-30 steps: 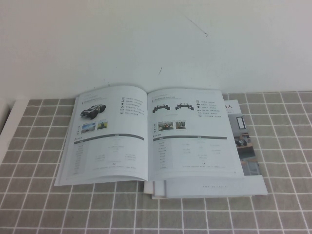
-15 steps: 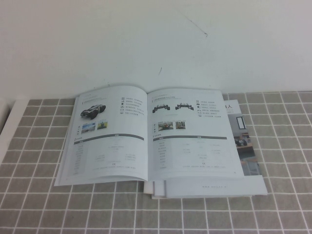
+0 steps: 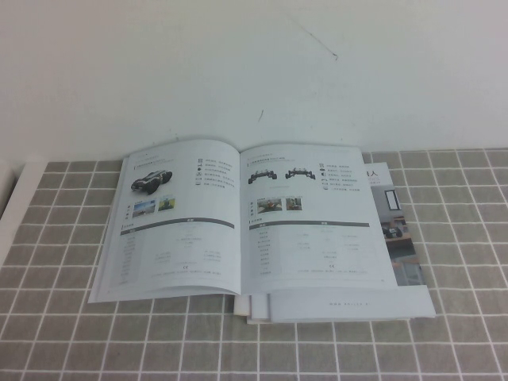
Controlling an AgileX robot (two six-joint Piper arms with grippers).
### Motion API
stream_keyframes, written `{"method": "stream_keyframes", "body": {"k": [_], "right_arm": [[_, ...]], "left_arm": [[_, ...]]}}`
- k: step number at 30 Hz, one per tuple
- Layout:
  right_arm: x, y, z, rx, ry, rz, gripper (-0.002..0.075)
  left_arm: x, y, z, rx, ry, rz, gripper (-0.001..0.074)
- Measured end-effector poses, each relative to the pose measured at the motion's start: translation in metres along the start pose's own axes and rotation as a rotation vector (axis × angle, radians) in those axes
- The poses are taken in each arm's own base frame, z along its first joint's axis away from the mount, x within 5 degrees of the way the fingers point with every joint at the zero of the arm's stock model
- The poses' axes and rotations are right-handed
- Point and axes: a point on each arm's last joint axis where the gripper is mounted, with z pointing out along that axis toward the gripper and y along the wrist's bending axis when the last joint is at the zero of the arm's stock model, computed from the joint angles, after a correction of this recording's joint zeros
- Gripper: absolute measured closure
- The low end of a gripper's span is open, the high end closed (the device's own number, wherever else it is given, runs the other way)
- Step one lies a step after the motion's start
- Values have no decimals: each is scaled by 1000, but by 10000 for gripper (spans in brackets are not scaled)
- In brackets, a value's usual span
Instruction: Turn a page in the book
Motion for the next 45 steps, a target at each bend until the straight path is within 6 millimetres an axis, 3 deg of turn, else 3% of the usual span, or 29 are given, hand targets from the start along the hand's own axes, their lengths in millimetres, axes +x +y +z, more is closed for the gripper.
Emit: {"method": "stream_keyframes", "body": {"k": [5,45], "right_arm": [[1,-1,0,17,16,61,727],[1,-1,0,22,17,71,727]], "left_arm": [[0,0,0,0,0,0,737],[0,0,0,0,0,2,737]]}}
